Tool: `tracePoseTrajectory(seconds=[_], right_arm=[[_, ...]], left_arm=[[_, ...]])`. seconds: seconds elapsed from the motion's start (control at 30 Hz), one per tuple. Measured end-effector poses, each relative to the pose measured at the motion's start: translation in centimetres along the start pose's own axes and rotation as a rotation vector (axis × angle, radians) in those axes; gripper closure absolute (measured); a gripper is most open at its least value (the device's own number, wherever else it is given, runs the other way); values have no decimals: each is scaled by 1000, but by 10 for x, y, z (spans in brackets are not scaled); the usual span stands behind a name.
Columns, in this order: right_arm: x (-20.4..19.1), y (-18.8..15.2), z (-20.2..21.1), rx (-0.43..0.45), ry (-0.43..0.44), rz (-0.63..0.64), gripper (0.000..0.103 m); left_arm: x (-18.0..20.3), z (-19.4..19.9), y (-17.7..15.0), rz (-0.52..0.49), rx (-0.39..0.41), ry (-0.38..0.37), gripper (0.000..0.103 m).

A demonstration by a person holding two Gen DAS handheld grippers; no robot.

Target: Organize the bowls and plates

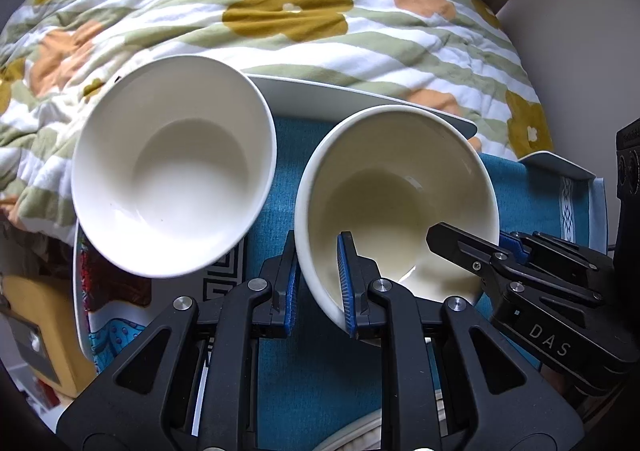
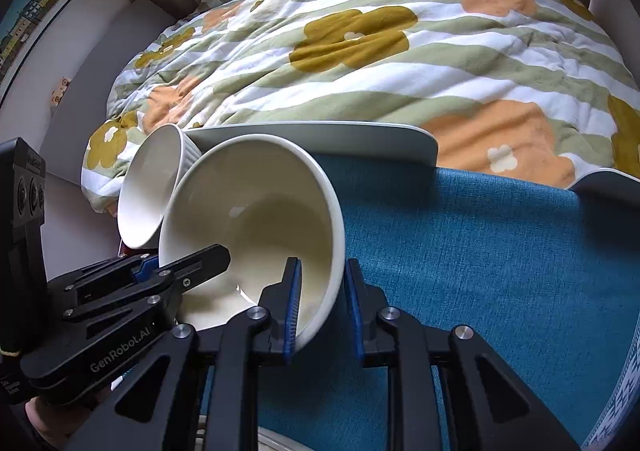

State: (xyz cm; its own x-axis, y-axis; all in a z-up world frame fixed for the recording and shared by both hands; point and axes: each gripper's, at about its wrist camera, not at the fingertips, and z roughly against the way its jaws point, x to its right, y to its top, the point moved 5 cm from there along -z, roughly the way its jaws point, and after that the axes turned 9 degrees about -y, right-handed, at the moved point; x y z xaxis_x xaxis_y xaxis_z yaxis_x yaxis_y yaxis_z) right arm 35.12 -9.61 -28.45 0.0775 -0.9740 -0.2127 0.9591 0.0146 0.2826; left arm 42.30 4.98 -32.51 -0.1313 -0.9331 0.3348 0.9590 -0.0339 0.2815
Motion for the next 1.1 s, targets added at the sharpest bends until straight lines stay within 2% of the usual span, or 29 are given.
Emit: tracePoseTrajectory(seconds=[0.27,0.53,0.8,1.1], right_arm=[[7,-3,31,59,0,-27,83],[28,-18,91,143,-5,-54,83],[71,-63,154,180,-11,-84,83],[151,-125,209,202,-41,-93,83]], left_arm=[[25,28,1,-51,48,-11,87],[81,70,-13,-117,106,-26,87],[162,99,-58,-150,120,-37,87],[268,92,-119,-191,100,-68,87]])
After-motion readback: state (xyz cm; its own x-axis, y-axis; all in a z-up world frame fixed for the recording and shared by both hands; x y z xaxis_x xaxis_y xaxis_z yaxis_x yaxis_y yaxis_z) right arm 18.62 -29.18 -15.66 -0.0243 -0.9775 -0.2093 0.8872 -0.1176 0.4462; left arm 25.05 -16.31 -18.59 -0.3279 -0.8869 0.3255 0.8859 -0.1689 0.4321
